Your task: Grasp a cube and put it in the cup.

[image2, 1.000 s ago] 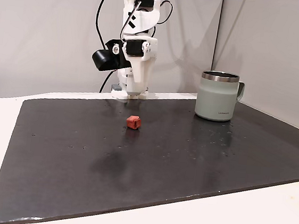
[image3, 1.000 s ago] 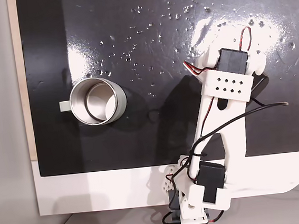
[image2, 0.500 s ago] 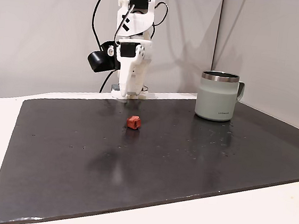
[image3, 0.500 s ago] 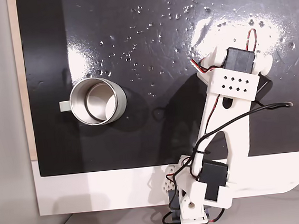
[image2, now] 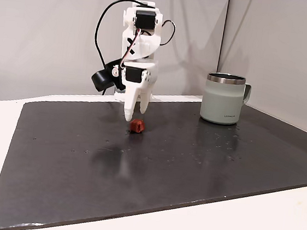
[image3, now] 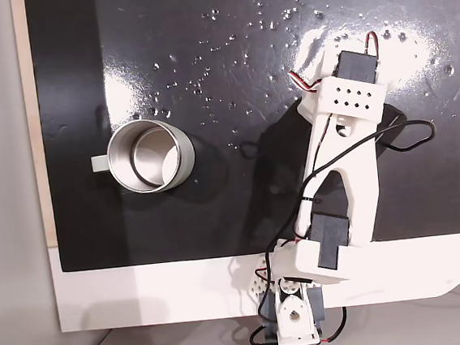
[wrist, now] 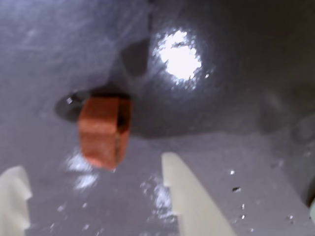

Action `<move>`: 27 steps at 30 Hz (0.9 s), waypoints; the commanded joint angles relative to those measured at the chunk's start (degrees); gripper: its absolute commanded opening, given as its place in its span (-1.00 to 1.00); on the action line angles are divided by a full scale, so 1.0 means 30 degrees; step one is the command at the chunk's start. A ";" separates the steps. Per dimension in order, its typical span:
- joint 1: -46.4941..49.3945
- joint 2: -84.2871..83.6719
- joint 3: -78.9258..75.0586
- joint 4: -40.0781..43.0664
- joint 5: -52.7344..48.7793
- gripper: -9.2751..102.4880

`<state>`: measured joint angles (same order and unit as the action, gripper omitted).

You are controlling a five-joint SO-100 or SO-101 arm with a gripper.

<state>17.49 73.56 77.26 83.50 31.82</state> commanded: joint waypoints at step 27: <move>0.0029 -0.2754 -0.2549 0.0000 -0.0645 -0.76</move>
<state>17.14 64.78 72.69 83.41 30.67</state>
